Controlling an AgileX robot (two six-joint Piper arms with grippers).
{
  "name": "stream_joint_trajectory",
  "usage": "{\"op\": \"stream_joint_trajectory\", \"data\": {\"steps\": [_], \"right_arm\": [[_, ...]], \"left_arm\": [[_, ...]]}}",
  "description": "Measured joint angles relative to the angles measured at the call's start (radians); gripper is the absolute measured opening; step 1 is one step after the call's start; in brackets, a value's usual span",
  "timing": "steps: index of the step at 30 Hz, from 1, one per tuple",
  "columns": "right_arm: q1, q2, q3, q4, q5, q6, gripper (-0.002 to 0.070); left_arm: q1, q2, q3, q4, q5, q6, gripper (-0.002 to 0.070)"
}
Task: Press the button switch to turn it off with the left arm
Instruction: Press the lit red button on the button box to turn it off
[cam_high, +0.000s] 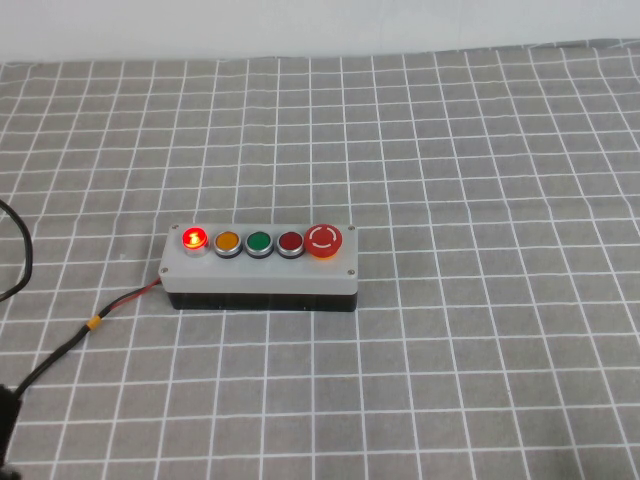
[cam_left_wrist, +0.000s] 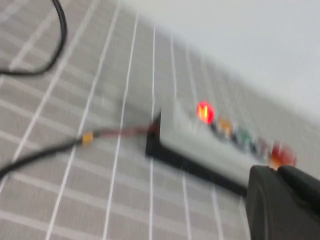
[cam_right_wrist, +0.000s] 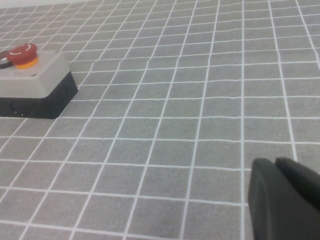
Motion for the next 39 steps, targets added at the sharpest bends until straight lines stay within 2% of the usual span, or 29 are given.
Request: {"op": "stream_joint_trajectory", "data": {"steps": [7, 12, 17, 25, 39], "right_arm": [[0.0, 0.0, 0.0, 0.0, 0.0, 0.0, -0.0017], [0.0, 0.0, 0.0, 0.0, 0.0, 0.0, -0.0017], [0.0, 0.0, 0.0, 0.0, 0.0, 0.0, -0.0017], [0.0, 0.0, 0.0, 0.0, 0.0, 0.0, -0.0017], [0.0, 0.0, 0.0, 0.002, 0.0, 0.0, -0.0017]], "left_arm": [[0.0, 0.418, -0.353, 0.047, 0.412, 0.164, -0.0003], [0.0, 0.682, -0.548, 0.075, 0.568, 0.274, -0.0003], [-0.011, 0.911, -0.729, 0.087, 0.594, 0.345, -0.0003], [-0.12, 1.227, -0.979, 0.141, 0.571, 0.357, -0.0003], [-0.161, 1.594, -1.281, 0.198, 0.634, 0.353, -0.0003]]}}
